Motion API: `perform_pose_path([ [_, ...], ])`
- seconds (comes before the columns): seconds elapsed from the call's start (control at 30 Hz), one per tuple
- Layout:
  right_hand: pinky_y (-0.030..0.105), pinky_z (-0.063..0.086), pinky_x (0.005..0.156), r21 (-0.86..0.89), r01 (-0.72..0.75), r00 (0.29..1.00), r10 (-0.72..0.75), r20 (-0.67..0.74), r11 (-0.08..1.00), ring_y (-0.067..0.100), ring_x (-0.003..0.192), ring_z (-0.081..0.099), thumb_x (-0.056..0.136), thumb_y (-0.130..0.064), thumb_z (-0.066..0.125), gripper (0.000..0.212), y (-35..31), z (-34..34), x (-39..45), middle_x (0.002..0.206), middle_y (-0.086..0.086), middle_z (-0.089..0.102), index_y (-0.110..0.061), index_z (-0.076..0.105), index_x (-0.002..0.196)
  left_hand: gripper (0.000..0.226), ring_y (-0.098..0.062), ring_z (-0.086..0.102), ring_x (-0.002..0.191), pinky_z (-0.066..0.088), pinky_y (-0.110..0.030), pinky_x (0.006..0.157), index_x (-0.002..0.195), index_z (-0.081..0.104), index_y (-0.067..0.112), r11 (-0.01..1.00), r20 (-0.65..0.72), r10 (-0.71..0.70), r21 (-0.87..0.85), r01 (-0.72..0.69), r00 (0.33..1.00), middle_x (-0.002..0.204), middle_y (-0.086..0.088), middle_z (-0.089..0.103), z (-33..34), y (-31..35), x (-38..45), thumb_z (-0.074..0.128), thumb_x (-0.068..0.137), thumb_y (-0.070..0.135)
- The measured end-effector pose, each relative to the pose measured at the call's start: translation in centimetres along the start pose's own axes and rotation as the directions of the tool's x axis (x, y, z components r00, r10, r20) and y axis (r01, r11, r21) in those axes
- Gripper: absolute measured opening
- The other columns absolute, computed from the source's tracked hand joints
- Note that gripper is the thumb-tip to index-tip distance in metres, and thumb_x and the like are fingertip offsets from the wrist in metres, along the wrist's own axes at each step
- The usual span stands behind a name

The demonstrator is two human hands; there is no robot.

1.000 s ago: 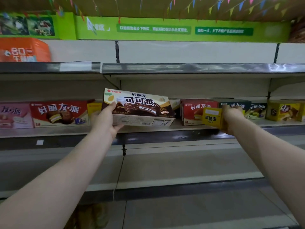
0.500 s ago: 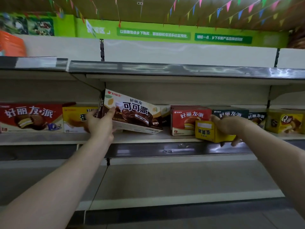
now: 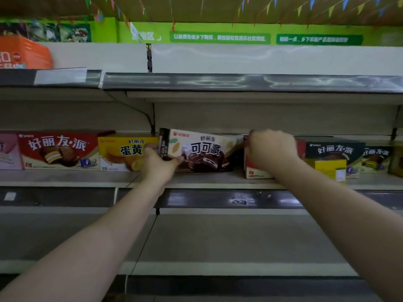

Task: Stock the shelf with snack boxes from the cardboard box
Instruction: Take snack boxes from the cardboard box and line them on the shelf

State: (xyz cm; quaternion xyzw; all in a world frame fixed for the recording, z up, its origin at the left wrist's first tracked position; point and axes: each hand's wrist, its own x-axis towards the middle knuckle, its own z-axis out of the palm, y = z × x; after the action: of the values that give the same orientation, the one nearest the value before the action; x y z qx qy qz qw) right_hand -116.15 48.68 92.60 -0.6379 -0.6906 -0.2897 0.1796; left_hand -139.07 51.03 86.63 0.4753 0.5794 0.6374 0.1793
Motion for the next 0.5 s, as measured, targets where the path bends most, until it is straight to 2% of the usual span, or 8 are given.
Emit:
perform_pose_path([
  [0.07,0.031,0.039,0.063,0.038,0.074,0.997,-0.075,0.015,0.997,0.029,0.078,0.060,0.096,-0.026,0.043,0.020,-2.0,1.5,0.5,0.090,0.006,0.064,-0.014,0.058,0.101,0.065,-0.022,0.052,0.104,0.040,-0.032,0.078,0.129,0.037,0.009,0.996,0.017,-0.005,0.090,0.003,1.000,0.116,-0.002,0.055,0.4,0.1,0.0,0.077,0.081,0.027],
  [0.13,0.034,0.042,0.065,0.097,0.108,0.993,-0.113,0.038,0.989,0.031,0.088,0.060,0.096,-0.024,0.045,0.023,-3.5,3.1,1.1,0.103,0.011,0.063,-0.010,0.054,0.111,0.064,-0.022,0.052,0.097,0.042,-0.032,0.076,0.128,0.036,0.009,0.987,0.039,-0.025,0.157,0.019,0.999,0.111,-0.003,0.055,0.6,0.0,0.5,0.076,0.082,0.028],
  [0.17,0.037,0.046,0.070,0.135,0.119,0.990,-0.127,0.056,0.984,0.033,0.099,0.058,0.095,-0.024,0.048,0.030,-4.0,3.9,1.4,0.113,0.014,0.059,-0.008,0.049,0.121,0.064,-0.021,0.053,0.093,0.044,-0.033,0.073,0.126,0.036,0.009,0.979,0.064,-0.044,0.200,0.030,0.997,0.108,-0.002,0.056,0.7,-0.3,0.9,0.077,0.081,0.027],
  [0.23,0.045,0.047,0.089,0.204,0.163,0.977,-0.186,0.101,0.965,0.036,0.124,0.043,0.091,-0.028,0.059,0.059,-4.6,5.3,2.2,0.138,0.015,0.042,-0.010,0.033,0.140,0.065,-0.020,0.058,0.093,0.050,-0.034,0.071,0.125,0.038,0.010,0.958,0.134,-0.088,0.283,0.046,0.987,0.108,-0.001,0.061,0.9,-1.1,1.9,0.079,0.078,0.027],
  [0.33,0.049,0.035,0.108,0.309,0.237,0.941,-0.296,0.162,0.921,0.035,0.142,0.017,0.082,-0.036,0.072,0.095,-5.0,6.6,3.3,0.158,0.011,0.010,-0.019,0.010,0.152,0.063,-0.019,0.060,0.091,0.052,-0.032,0.068,0.124,0.046,0.015,0.878,0.199,-0.067,0.477,-0.036,0.978,0.107,0.000,0.064,1.4,-1.6,2.8,0.078,0.076,0.041],
  [0.4,0.051,0.022,0.116,0.387,0.206,0.927,-0.306,0.217,0.899,0.032,0.146,0.000,0.078,-0.038,0.076,0.108,-5.4,7.1,4.3,0.160,0.006,-0.007,-0.024,-0.001,0.153,0.058,-0.016,0.056,0.082,0.043,-0.027,0.059,0.124,0.051,0.017,0.776,0.241,-0.040,0.619,-0.121,0.970,0.104,0.000,0.061,1.7,-1.3,3.1,0.070,0.080,0.051],
  [0.5,0.055,0.009,0.116,0.440,0.127,0.922,-0.270,0.278,0.889,0.036,0.145,-0.016,0.073,-0.040,0.080,0.119,-6.1,7.7,5.1,0.159,0.000,-0.019,-0.034,-0.010,0.151,0.063,-0.020,0.057,0.088,0.040,-0.027,0.062,0.126,0.050,0.014,0.699,0.276,-0.032,0.693,-0.176,0.960,0.113,-0.005,0.060,2.4,-0.5,3.5,0.067,0.081,0.055],
])
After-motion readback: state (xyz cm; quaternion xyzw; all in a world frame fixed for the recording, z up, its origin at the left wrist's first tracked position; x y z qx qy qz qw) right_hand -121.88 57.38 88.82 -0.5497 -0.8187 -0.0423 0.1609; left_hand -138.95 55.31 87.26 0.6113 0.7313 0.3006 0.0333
